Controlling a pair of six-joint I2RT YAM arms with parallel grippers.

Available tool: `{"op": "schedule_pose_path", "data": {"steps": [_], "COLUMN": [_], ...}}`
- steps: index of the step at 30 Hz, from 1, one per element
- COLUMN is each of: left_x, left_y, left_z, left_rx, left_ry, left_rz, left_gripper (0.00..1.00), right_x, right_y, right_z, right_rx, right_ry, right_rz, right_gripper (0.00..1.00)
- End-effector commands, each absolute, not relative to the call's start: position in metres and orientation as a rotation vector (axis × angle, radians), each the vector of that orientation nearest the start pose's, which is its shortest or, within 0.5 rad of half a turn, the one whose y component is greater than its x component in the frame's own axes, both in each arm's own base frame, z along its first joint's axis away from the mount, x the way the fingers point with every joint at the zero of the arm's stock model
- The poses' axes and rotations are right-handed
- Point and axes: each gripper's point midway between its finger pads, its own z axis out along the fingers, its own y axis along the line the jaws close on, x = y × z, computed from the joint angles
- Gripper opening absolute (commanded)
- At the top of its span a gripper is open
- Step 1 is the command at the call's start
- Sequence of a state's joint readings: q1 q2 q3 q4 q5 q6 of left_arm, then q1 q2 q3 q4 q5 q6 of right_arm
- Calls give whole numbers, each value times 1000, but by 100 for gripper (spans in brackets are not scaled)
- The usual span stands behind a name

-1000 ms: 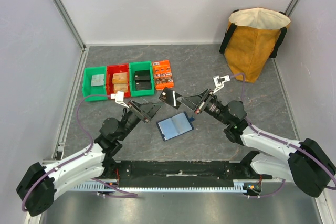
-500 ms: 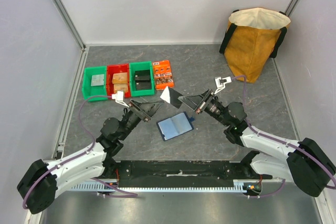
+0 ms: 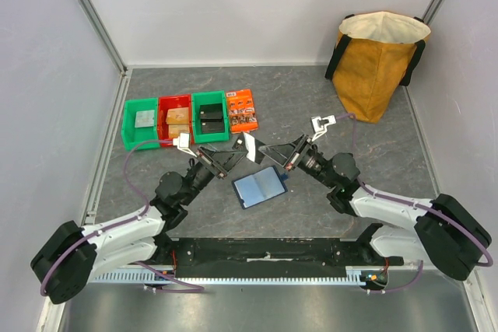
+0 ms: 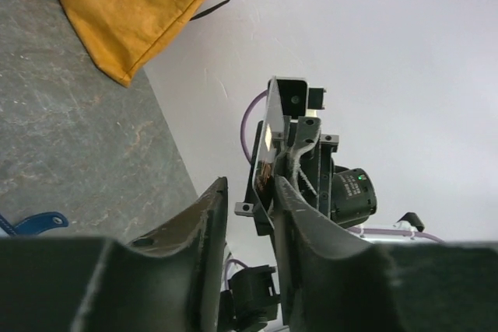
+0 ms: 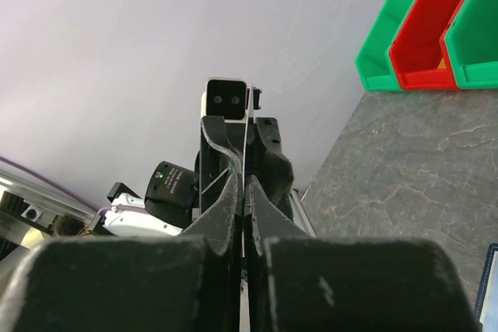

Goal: Take the credit cards out of the card holder
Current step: Place the credit card in the storage box.

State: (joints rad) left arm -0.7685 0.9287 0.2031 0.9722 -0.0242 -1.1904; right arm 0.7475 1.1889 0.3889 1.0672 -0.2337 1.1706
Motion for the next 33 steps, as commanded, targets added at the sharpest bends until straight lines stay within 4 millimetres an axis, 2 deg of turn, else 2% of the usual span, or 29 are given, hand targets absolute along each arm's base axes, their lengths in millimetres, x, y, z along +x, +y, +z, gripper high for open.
{"op": "schedule_pose_path", "data": {"steps": [1,4,5,7,9,10,11,14,15,16,17,19,21,23,24,28,33], "left_x": [214,216,216,218,221,223,226,237,239,246,251,262,275,287,293,321,366], "left_y": [-253,-251,-250,-246,-241,-237,-233,-216,-212,-206,-197,-183,-166,-150,-143,-127,-115], "left_z": [284,283,282,278,273,269,265,251,249,243,241,231,223,215,214,200,197], "left_rx": [-362,-383,-392,-419,-456,-478,-505,-570,-583,-605,-627,-667,-716,-762,-775,-833,-889], "left_ry": [1371,1361,1362,1362,1361,1360,1364,1376,1382,1393,1387,1399,1398,1402,1396,1429,1422], "left_rz": [-1686,-1684,-1682,-1671,-1651,-1635,-1617,-1541,-1524,-1486,-1457,-1389,-1323,-1259,-1227,-1120,-1044], "left_gripper": [26,2,2,2,2,2,2,2,2,2,2,2,2,2,2,2,2], "right_x": [212,213,213,213,216,218,221,236,244,250,258,267,267,265,265,259,252], "right_y": [307,307,307,305,301,299,296,278,271,259,246,217,192,171,160,143,140], "right_z": [282,279,278,276,272,268,266,255,247,250,241,238,239,236,235,236,239], "right_rx": [71,70,69,65,70,72,69,95,125,166,232,371,402,386,408,389,355], "right_ry": [1477,1485,1485,1489,1497,1513,1524,1587,1622,1619,1641,1619,1584,1577,1575,1575,1554], "right_rz": [1770,1757,1753,1730,1685,1653,1609,1421,1341,1274,1185,1073,962,838,783,704,715], "right_gripper": [0,0,1,10,30,43,60,79,82,81,78,77,85,97,98,98,98]}}
